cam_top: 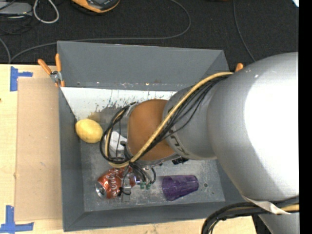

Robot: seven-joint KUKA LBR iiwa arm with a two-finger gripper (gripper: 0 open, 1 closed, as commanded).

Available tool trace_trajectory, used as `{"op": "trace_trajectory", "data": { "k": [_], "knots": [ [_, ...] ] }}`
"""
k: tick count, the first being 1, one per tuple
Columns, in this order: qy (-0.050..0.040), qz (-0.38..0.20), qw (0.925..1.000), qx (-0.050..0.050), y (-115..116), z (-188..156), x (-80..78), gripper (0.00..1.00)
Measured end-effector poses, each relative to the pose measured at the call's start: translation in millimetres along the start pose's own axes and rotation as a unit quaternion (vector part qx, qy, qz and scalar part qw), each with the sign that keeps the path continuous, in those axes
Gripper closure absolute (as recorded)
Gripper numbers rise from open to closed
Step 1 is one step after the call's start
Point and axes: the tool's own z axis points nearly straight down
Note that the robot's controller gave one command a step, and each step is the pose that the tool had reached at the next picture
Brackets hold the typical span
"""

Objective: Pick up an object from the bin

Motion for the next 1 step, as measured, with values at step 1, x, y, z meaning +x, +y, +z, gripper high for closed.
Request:
{"op": "trace_trajectory", "data": {
  "k": [1],
  "knots": [
    [-0.0045, -0.035, 0.9994, -0.001, 17.9, -2.3, 9.1, 0.0]
  ]
}}
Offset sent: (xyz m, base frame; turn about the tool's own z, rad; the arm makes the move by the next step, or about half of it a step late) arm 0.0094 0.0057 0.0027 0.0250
